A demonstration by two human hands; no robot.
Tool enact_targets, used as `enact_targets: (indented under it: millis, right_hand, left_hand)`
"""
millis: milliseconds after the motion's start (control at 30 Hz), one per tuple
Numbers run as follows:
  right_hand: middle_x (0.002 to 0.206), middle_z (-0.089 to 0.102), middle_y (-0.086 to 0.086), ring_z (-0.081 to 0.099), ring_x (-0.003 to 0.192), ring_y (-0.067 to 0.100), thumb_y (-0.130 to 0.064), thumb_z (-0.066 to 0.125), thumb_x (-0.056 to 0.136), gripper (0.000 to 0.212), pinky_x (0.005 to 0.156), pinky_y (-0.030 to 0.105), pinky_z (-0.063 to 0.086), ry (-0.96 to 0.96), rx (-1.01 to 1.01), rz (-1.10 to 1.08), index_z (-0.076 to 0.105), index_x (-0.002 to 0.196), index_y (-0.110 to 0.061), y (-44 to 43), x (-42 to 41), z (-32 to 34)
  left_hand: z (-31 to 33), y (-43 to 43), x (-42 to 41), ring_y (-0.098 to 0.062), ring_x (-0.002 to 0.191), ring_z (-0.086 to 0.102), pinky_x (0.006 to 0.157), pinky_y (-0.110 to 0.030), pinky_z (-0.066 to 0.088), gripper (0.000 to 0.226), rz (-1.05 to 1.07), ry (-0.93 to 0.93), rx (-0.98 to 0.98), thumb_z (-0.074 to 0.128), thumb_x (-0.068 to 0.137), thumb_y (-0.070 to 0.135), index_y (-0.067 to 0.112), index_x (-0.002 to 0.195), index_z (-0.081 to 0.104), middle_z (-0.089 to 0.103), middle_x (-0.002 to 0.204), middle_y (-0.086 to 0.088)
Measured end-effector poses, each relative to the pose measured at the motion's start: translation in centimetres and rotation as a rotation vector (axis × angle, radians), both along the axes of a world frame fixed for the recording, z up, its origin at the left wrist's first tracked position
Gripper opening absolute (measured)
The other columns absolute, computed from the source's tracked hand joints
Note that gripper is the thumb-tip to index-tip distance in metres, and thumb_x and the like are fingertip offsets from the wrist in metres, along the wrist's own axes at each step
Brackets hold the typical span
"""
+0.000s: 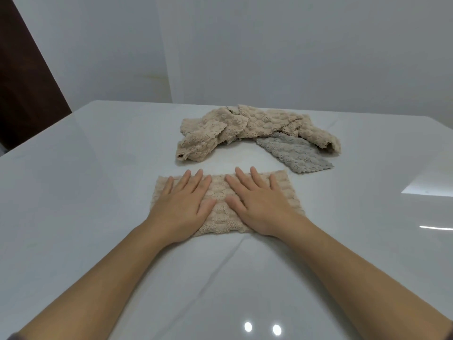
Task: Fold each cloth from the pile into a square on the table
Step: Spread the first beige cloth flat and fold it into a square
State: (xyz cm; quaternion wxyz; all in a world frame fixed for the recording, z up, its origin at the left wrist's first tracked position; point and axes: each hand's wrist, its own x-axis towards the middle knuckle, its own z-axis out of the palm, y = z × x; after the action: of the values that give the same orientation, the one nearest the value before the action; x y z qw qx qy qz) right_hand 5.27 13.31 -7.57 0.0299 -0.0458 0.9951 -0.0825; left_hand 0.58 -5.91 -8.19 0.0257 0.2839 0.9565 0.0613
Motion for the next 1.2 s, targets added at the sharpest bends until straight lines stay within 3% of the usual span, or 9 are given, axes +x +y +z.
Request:
enact_targets:
  millis: [100, 333, 500, 800, 1067, 1133, 1200]
  right_hand:
    - [0.163, -0.007, -0.010, -0.012, 0.149, 0.018, -0.058, 0.014, 0.099, 0.059, 0.118, 0.052, -0.009, -0.002, -0.006, -0.047, 0.001, 0.154, -0.039, 0.9, 0.0, 0.0]
    - [0.163, -0.007, -0.004, -0.012, 0.149, 0.022, -0.056, 0.012, 0.100, 0.062, 0.118, 0.051, -0.009, -0.001, 0.025, -0.145, 0.001, 0.155, -0.032, 1.6, 0.3, -0.2]
    - [0.164, -0.005, -0.004, -0.010, 0.150, 0.021, -0.056, 0.014, 0.099, 0.062, 0.118, 0.052, -0.008, 0.013, 0.026, -0.148, 0.002, 0.155, -0.032, 1.5, 0.2, -0.3]
    - [0.164, 0.001, -0.005, -0.005, 0.150, 0.019, -0.060, 0.014, 0.097, 0.063, 0.118, 0.053, -0.006, 0.016, 0.007, -0.145, 0.005, 0.155, -0.035, 2.0, 0.4, -0.3]
    - [0.164, 0.004, -0.004, -0.002, 0.150, 0.016, -0.055, 0.015, 0.100, 0.060, 0.118, 0.055, -0.005, 0.008, 0.010, -0.182, 0.007, 0.155, -0.032, 3.0, 0.3, 0.2]
    - [0.163, 0.010, 0.000, 0.002, 0.150, 0.020, -0.049, 0.019, 0.102, 0.058, 0.119, 0.053, -0.004, 0.065, 0.011, -0.191, 0.012, 0.155, -0.027, 3.3, 0.6, 0.7]
    - [0.160, 0.021, 0.002, 0.013, 0.148, 0.022, -0.042, 0.024, 0.103, 0.054, 0.120, 0.048, 0.005, 0.168, 0.014, -0.189, 0.022, 0.152, -0.021, 2.9, 1.5, 1.3]
  left_hand:
    - [0.2, -0.1, 0.0, -0.010, 0.147, -0.015, 0.119, -0.039, -0.010, 0.061, 0.048, -0.008, 0.012, 0.011, 0.100, 0.051, 0.027, 0.154, -0.003, -0.011, 0.161, 0.009]
    - [0.7, 0.4, 0.4, -0.019, 0.147, -0.016, 0.119, -0.044, -0.008, 0.063, 0.176, 0.030, 0.006, 0.005, 0.099, 0.044, 0.014, 0.154, -0.005, -0.014, 0.161, -0.005]
    - [0.6, 2.6, 1.6, -0.008, 0.146, -0.017, 0.120, -0.041, -0.009, 0.061, -0.015, 0.037, 0.037, 0.011, 0.101, 0.044, 0.019, 0.154, -0.007, -0.015, 0.161, 0.004]
    - [0.2, -2.7, 0.5, -0.005, 0.146, -0.013, 0.120, -0.037, -0.008, 0.063, 0.145, -0.030, 0.002, 0.010, 0.100, 0.050, 0.021, 0.155, -0.003, -0.009, 0.161, 0.008]
    - [0.6, -2.4, 0.9, -0.008, 0.147, -0.008, 0.119, -0.046, -0.006, 0.065, 0.175, -0.071, -0.025, 0.011, 0.100, 0.050, 0.019, 0.155, -0.002, -0.005, 0.162, 0.007]
    - [1.1, -2.4, 1.2, -0.011, 0.148, 0.002, 0.118, -0.050, 0.001, 0.065, 0.199, -0.062, -0.042, 0.012, 0.098, 0.053, 0.020, 0.154, 0.007, 0.005, 0.162, 0.006]
    - [2.0, -2.7, 1.7, -0.015, 0.134, 0.034, 0.109, -0.048, 0.019, 0.060, 0.233, 0.054, -0.095, 0.013, 0.097, 0.054, 0.022, 0.141, 0.037, 0.039, 0.146, 0.004]
